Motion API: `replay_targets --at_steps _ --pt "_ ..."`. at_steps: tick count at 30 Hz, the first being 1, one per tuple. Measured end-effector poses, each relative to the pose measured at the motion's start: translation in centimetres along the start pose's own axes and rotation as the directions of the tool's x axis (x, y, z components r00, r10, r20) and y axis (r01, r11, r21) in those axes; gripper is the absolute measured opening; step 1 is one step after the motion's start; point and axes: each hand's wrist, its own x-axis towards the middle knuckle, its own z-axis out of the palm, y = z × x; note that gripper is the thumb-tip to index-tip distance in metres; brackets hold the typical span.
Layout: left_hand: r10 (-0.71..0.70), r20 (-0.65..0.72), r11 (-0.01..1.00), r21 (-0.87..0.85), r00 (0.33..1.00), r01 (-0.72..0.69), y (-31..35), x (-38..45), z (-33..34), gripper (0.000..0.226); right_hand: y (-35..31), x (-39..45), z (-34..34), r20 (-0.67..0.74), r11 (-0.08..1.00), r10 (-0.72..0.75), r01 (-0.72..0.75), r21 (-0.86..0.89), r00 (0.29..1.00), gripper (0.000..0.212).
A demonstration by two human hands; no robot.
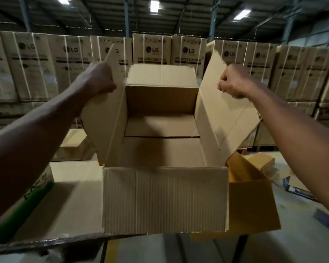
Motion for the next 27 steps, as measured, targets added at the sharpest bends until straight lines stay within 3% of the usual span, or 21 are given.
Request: replay_targets --at_steps 4,13,19,27 --pt "0.039 0.019 0.999 -0.025 0.999 -0.038 6.6 0.2 2.8 0.009 7.0 0.8 -1.6 0.004 0.998 0.031 -0.031 -0.058 1.0 0.032" --pt "0.049 0.092 0.998 -0.052 0.995 -0.044 15.4 3.4 9.5 0.016 16.6 3.7 -2.5 0.046 0.993 0.044 -0.039 -0.11 0.998 0.039" --pt "0.065 0.114 0.996 -0.061 0.991 -0.058 18.4 6.7 14.2 0.011 20.3 7.5 -0.9 0.066 0.993 0.036 -0.028 -0.113 0.997 0.025" --pt "0.031 0.176 0.996 -0.091 0.984 -0.016 19.3 12.3 21.0 0.015 25.7 14.5 3.5 0.127 0.993 0.055 -0.041 -0.113 0.99 0.023"
